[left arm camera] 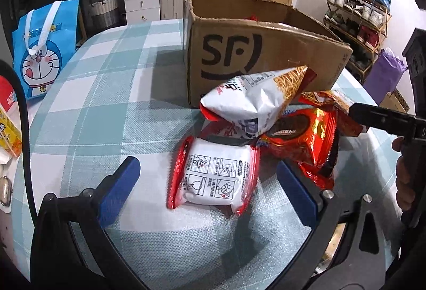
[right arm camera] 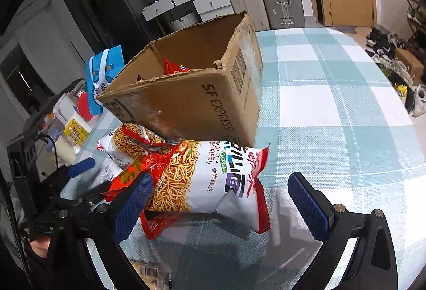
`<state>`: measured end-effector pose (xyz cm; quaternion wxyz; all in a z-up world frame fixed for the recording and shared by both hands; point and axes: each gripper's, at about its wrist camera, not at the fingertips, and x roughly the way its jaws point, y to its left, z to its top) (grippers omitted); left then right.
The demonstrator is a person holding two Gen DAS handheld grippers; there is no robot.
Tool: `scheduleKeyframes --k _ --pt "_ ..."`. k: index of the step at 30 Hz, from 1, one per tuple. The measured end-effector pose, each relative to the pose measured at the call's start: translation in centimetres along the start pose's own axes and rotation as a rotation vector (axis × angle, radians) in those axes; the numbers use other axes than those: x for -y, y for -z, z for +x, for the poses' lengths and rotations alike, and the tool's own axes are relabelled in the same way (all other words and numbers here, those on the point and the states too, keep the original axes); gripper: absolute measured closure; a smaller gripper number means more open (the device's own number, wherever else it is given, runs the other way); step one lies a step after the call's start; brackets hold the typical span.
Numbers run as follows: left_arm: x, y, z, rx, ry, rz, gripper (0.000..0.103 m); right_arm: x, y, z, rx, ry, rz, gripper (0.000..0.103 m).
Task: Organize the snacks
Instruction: 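Close the left gripper on the white red-edged pack while the right gripper grasps the white noodle-snack bag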
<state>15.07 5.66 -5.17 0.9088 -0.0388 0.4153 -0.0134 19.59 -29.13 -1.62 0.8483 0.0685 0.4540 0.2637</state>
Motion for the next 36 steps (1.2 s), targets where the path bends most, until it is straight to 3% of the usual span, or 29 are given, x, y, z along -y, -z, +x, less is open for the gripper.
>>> scheduleKeyframes --k 13,23,26,36 --pt "0.4 0.6 1.1 -0.051 -0.01 0.022 0.001 -0.8 -0.1 1.0 -0.033 -0.072 -0.007 0.001" --pt "-0.1 0.6 1.3 -0.058 0.004 0.003 0.001 -2.1 0.6 1.5 -0.032 0.007 -0.094 0.001" --pt "-0.1 0.7 1.3 -0.054 0.007 0.005 0.001 -1.8 0.8 1.6 -0.031 0.02 -0.094 0.011" --pt "-0.2 0.8 1.1 -0.05 0.019 0.0 0.005 -2.4 1.0 1.2 -0.012 0.035 -0.148 0.022"
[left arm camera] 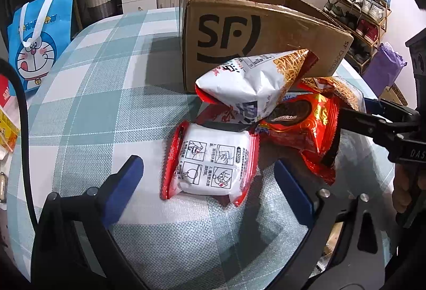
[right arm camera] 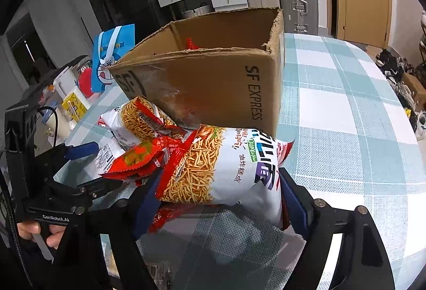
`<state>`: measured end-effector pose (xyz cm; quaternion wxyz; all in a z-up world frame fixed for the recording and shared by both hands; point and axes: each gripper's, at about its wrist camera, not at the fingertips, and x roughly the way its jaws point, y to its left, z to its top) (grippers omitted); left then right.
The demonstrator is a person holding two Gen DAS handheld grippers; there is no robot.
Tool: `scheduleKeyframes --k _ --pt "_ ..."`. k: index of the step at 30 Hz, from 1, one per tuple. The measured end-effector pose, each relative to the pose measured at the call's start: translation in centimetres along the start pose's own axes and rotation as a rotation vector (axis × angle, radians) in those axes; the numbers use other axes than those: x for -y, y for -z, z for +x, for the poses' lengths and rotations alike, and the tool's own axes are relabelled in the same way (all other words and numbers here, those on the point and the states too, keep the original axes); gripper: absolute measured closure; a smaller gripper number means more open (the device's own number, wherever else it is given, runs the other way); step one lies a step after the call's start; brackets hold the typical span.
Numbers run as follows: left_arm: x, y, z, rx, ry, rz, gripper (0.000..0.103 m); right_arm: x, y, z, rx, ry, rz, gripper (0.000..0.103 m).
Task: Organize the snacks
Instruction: 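Close the left gripper on the white red-edged pack while the right gripper grasps the white noodle-snack bag, then carry the white pack with the left gripper and noodle bag with the right gripper over the box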
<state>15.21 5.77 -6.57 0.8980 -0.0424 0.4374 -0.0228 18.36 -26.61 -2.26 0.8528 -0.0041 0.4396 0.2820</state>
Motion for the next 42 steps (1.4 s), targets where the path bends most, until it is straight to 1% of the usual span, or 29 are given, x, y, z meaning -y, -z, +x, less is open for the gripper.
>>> scheduleKeyframes --k 3,5,9,11,13,16,17,19,20,22,23,29,42 --pt "0.0 0.1 -0.1 0.001 0.005 0.001 0.007 0.1 0.1 -0.4 0.011 -0.009 0.0 0.024" --pt "0.1 0.1 -0.2 0.004 0.012 0.004 0.012 0.0 0.2 -0.7 0.014 -0.017 -0.003 0.024" --pt "0.1 0.2 -0.3 0.001 0.025 0.004 0.017 -0.1 0.4 -1.3 0.027 -0.016 -0.007 0.024" --pt "0.1 0.3 -0.2 -0.006 0.033 0.004 0.023 0.0 0.4 -1.6 0.036 -0.018 -0.001 0.024" --pt "0.1 0.2 -0.2 -0.006 0.037 0.003 0.026 0.1 0.4 -1.9 0.04 -0.02 0.002 0.024" --pt "0.3 0.4 -0.2 -0.013 0.058 0.011 0.039 0.0 0.4 -2.4 0.049 -0.022 0.0 0.024" --pt "0.4 0.4 -0.2 -0.013 0.062 0.019 0.04 0.0 0.4 -2.5 0.052 -0.023 -0.001 0.024" --pt "0.6 0.5 -0.4 -0.005 0.06 0.03 0.045 0.1 0.4 -2.7 0.057 -0.025 0.004 0.024" --pt "0.7 0.5 -0.6 0.0 0.063 0.039 0.049 0.2 0.4 -2.7 0.057 -0.025 0.006 0.024" --pt "0.7 0.6 -0.9 0.007 0.071 0.049 0.055 0.4 0.3 -2.8 0.059 -0.027 0.013 0.024" --pt "0.7 0.7 -1.0 0.008 0.077 0.049 0.057 0.5 0.2 -3.0 0.062 -0.027 0.015 0.024" --pt "0.2 0.8 -1.9 0.018 0.087 0.05 0.057 0.6 0.1 -3.4 0.076 -0.027 0.016 0.024" --pt "-0.5 0.0 -5.8 0.103 0.109 0.016 0.057 0.2 -0.2 -5.7 0.137 -0.037 0.004 0.024"
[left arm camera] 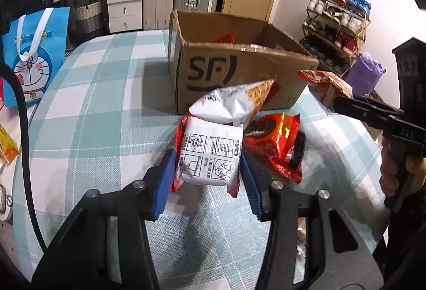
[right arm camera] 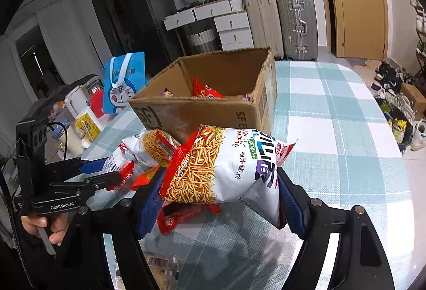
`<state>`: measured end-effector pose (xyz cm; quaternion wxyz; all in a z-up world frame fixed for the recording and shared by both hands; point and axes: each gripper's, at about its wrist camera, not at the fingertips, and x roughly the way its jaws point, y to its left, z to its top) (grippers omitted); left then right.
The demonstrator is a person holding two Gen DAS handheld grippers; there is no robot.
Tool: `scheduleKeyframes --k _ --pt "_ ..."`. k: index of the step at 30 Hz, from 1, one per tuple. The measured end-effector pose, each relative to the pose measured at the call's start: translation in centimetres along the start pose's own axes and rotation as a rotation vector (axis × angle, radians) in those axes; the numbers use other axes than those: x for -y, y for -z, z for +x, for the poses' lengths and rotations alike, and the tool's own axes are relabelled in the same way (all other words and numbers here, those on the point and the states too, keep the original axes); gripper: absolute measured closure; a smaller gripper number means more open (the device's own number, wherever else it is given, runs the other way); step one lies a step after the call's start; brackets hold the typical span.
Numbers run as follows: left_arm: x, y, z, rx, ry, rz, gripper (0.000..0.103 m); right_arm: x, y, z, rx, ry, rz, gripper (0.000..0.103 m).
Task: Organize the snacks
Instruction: 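Carry the white pack with the left gripper and noodle bag with the right gripper over the box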
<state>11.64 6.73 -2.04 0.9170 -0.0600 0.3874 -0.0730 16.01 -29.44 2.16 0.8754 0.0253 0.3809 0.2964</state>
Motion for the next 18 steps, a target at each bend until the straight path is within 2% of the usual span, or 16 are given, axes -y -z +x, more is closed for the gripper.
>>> scheduleKeyframes --k 9,18 --pt "0.6 -1.4 -3.9 0.103 0.001 -0.026 0.057 -0.5 -0.9 -2.1 0.061 -0.007 -0.006 0.024" --pt "1.8 -4.9 -6.4 0.191 -0.012 -0.018 0.057 -1.2 -2.3 -3.0 0.094 -0.006 -0.033 0.024"
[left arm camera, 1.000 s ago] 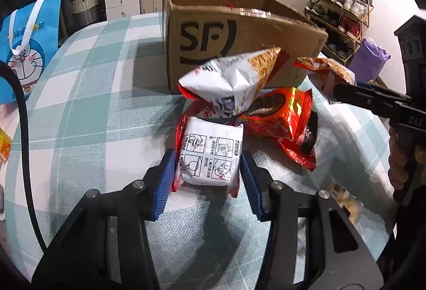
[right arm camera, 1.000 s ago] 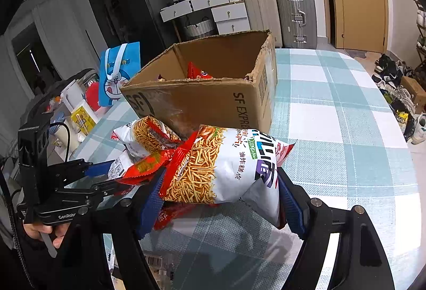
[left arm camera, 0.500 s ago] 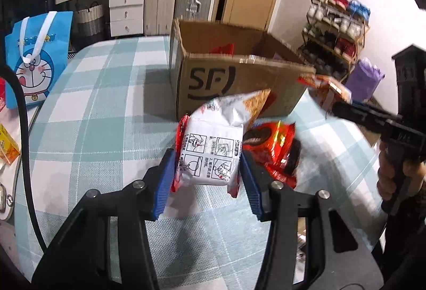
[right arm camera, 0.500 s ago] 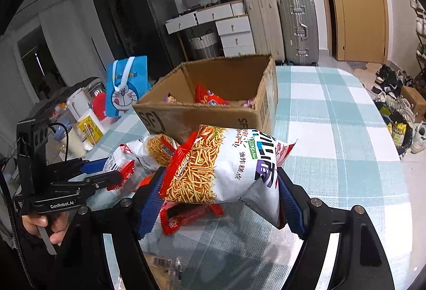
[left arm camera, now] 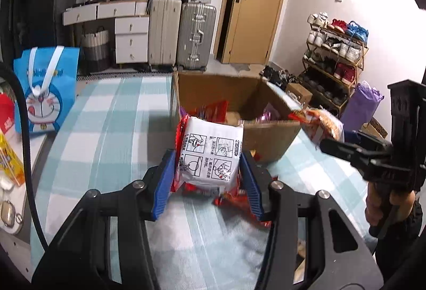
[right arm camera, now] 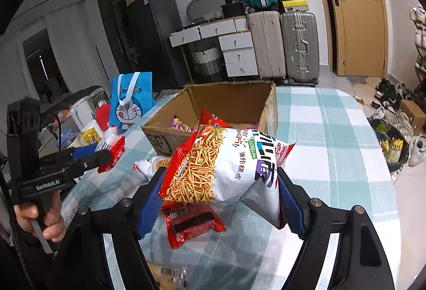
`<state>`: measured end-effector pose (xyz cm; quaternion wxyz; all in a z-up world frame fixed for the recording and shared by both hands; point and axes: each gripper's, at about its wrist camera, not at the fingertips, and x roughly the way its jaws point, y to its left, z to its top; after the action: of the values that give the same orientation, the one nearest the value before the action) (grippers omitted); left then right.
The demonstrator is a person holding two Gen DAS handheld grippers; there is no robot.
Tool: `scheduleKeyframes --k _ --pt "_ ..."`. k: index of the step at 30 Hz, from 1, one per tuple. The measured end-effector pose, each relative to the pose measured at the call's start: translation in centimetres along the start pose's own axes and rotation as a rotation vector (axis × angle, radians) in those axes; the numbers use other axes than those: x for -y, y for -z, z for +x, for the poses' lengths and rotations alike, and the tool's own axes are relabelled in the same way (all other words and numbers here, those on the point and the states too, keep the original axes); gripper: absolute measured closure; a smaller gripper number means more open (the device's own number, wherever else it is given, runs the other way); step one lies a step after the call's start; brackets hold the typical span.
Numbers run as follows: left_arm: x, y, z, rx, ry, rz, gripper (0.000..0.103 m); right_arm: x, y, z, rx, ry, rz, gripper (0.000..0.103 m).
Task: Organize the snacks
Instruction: 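Carry the white pack with the left gripper and noodle bag with the right gripper over the box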
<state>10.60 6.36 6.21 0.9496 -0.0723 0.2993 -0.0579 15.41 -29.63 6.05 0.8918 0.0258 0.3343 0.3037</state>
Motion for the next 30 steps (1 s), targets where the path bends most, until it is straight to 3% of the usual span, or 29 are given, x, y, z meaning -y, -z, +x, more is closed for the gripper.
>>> scheduleKeyframes --k 14,30 --pt "1.2 -5.6 2.4 0.016 0.003 0.05 0.057 -1.0 -3.9 1.7 0.031 -0.022 -0.019 0.024" --pt "-0.3 -9.7 11.2 -0.008 -0.023 0.0 0.057 -0.2 -7.6 6.8 0.034 -0.065 -0.006 0.024"
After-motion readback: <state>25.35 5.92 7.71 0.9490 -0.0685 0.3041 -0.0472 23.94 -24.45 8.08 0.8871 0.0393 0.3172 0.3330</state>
